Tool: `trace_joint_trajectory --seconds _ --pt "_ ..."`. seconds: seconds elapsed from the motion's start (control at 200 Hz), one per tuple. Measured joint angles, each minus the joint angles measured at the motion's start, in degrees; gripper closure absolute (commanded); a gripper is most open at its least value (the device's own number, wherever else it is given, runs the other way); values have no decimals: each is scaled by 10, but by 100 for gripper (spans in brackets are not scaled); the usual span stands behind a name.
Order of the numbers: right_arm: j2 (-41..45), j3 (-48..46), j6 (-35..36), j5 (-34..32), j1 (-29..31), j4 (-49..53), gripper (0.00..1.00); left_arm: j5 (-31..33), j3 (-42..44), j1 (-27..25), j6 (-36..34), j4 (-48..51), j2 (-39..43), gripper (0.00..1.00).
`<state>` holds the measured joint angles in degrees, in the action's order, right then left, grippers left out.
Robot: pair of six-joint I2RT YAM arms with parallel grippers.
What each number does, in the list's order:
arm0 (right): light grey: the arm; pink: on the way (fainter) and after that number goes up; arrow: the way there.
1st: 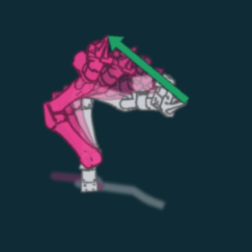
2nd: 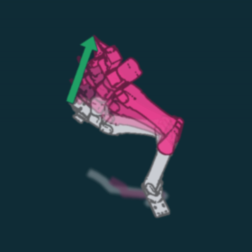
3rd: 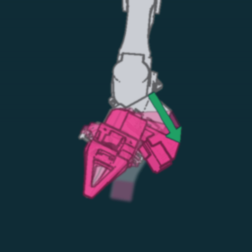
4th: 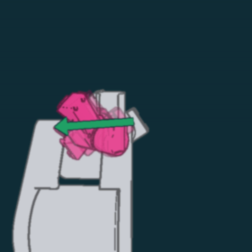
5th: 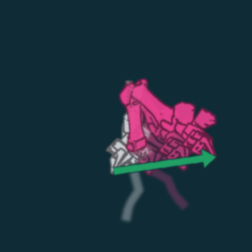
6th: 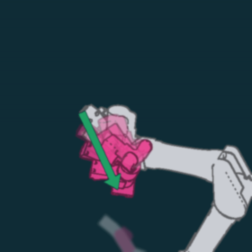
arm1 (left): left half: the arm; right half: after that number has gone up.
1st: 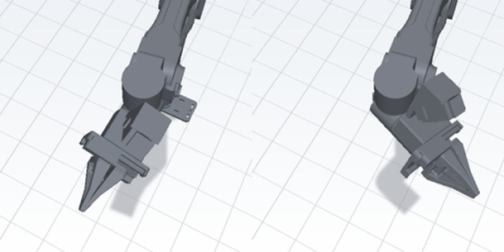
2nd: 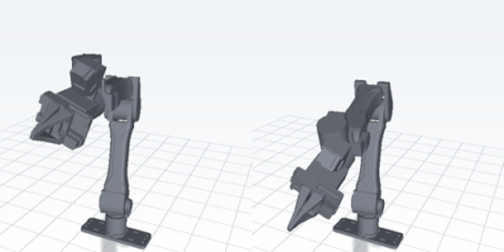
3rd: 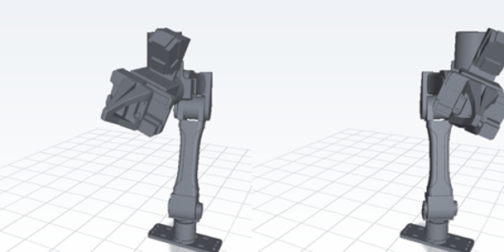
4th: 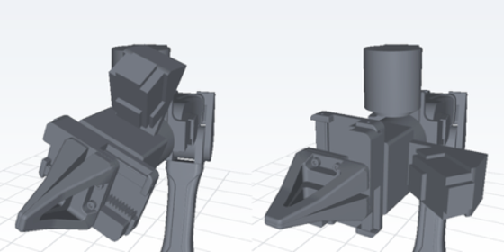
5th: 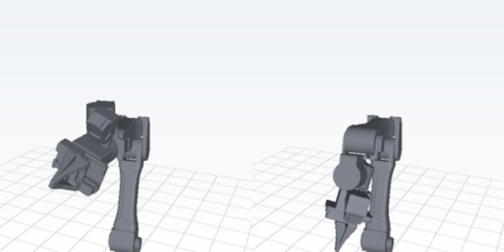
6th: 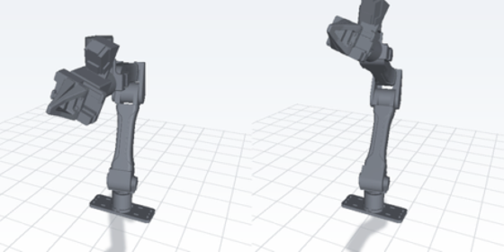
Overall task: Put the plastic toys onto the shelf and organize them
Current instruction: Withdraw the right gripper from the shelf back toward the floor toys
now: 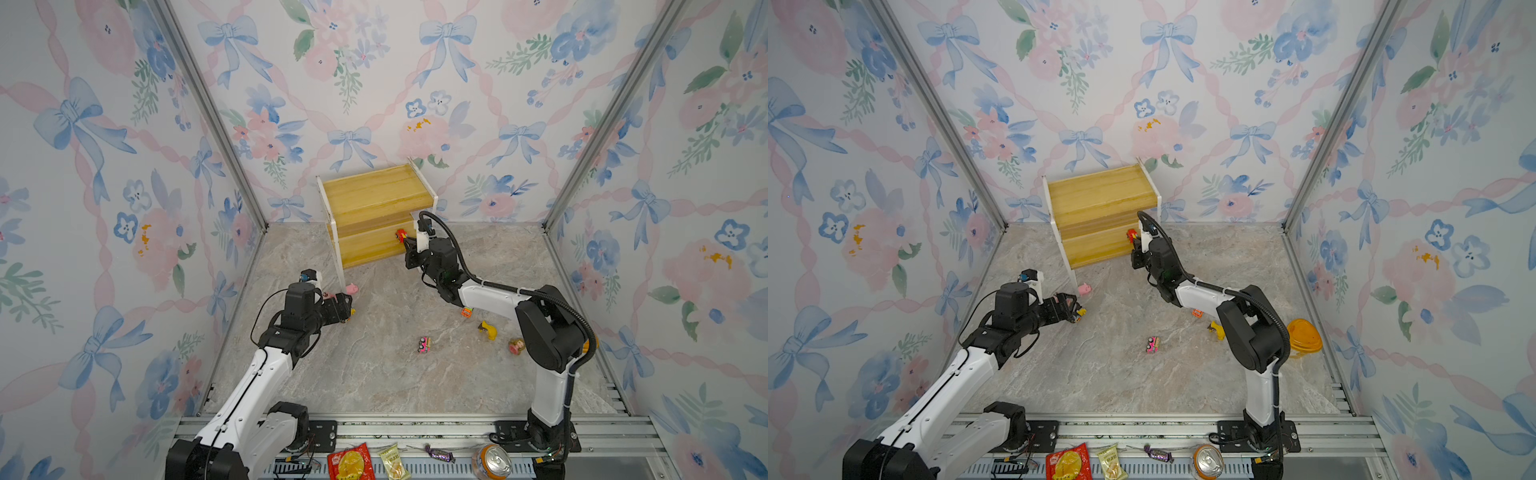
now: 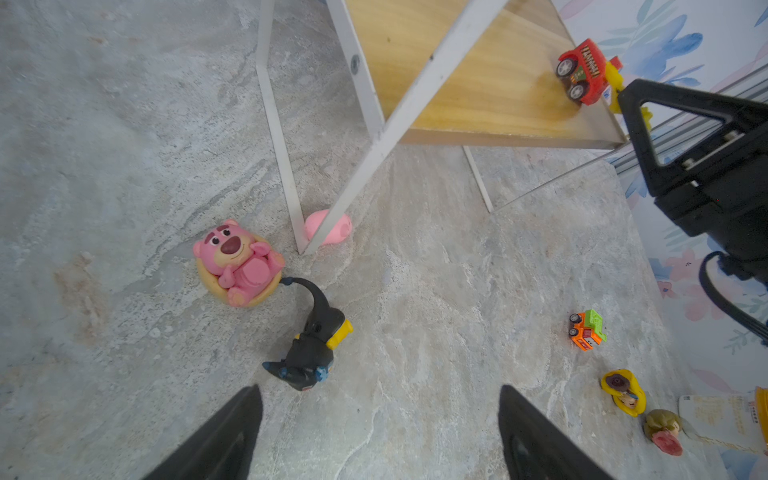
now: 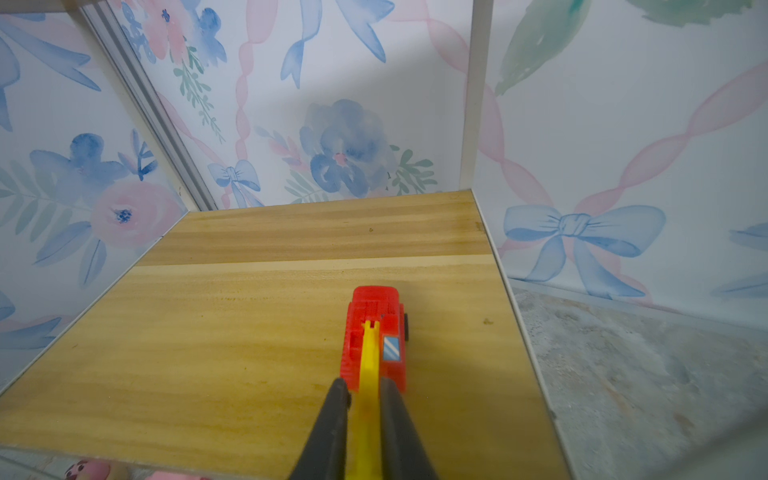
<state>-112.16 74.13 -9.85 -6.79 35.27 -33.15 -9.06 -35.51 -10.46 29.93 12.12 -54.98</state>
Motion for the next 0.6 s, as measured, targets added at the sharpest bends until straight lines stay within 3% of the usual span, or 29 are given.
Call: trace_joint_trajectory --seconds 0.43,0.6 --pt "-24 33 16 6 -7 9 81 0 -1 0 0 0 0 10" --pt "-24 35 18 10 -15 10 67 0 -1 2 0 0 0 10"
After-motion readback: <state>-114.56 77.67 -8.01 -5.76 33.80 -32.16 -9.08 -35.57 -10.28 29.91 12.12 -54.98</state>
